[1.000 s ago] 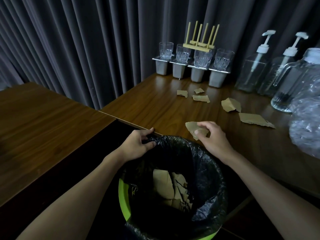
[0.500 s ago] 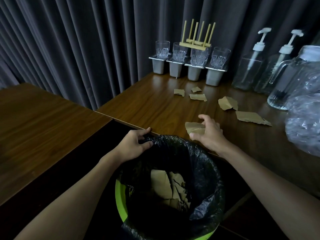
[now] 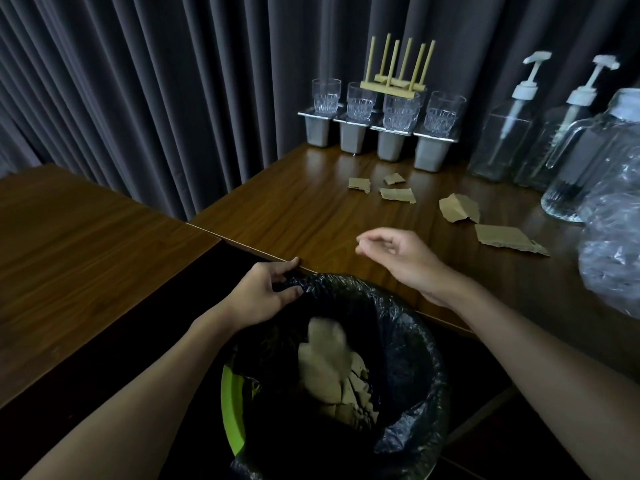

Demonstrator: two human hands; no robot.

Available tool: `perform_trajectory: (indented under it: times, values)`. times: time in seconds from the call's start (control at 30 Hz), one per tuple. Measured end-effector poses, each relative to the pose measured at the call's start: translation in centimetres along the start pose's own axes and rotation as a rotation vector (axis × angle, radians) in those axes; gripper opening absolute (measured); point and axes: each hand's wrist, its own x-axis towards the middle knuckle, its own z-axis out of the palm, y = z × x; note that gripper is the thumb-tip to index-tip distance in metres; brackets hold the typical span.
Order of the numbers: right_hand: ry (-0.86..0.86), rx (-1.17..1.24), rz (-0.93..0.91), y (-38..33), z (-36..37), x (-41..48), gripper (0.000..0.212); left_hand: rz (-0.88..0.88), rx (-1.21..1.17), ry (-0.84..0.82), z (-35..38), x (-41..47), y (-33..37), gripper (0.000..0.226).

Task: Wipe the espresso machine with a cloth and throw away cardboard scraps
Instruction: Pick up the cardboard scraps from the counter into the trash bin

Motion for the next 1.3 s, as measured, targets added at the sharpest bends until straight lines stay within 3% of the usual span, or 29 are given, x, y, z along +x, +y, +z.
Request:
perform_trajectory:
  times: [0.13,0.3,0.4,0.67,0.9,1.3]
  values:
    - [0.125,-0.238,0.015,3.0,0.0,4.0,0.046,-0.008,-0.017,0.006,0.2,-0.1,-0.1,0.065]
    - [0.192,-0.753,-0.076,5.1,-0.2,9.0,0.054,0.002,-0.01,0.009,0.2,-0.2,-0.4,0.065]
    - [0.21,-0.908,-0.08,5.5,-0.7,12.0,0.058,0.017,0.009,0.022,0.3,-0.1,-0.7,0.065]
    - [0.245,-1.018,-0.046,6.1,-2.1,18.2,0.061,0.017,-0.018,0.047,0.2,-0.1,-0.8,0.064]
    - [0.207,-1.07,0.056,5.5,-1.9,18.6,0.065,0.011,-0.033,0.039,0.2,-0.2,-0.5,0.064]
    - [0.139,-0.94,-0.153,4.2,-0.3,12.0,0.056,-0.015,-0.007,0.024,0.2,0.1,-0.5,0.064]
